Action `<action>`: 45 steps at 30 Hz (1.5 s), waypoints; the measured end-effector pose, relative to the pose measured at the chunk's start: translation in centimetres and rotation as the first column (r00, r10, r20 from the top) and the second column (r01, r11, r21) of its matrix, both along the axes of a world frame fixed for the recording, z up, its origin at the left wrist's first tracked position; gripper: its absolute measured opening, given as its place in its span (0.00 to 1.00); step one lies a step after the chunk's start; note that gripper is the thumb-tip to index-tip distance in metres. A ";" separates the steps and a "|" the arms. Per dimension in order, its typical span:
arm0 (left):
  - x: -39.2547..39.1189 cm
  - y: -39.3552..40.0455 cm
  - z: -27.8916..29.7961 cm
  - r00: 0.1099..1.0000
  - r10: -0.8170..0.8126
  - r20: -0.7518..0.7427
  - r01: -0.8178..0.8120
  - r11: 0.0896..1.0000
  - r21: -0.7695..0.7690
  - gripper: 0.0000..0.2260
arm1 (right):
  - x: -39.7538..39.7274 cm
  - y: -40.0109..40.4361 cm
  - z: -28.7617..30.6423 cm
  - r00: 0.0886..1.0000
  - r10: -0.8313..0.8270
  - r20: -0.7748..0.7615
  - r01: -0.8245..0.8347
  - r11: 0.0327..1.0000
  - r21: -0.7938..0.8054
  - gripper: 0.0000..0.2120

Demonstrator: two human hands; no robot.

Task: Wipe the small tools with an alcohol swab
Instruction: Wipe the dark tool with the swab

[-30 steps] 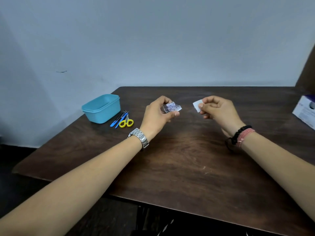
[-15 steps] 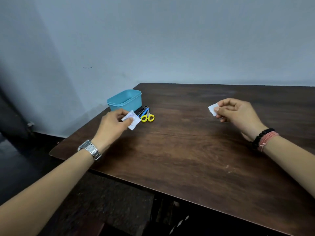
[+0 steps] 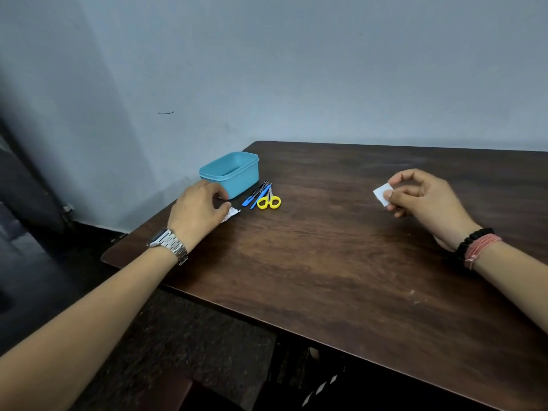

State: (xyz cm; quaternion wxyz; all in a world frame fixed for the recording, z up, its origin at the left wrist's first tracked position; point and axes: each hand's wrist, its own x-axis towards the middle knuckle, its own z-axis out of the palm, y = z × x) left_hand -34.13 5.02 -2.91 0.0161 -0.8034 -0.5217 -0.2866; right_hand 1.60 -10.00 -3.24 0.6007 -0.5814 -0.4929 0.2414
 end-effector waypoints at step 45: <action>12.1 6.5 2.0 0.907 0.012 -0.421 -0.026 0.999 -0.026 0.10 | 0.3 -0.2 -0.1 0.995 0.051 0.091 -0.047 0.998 -0.039 0.03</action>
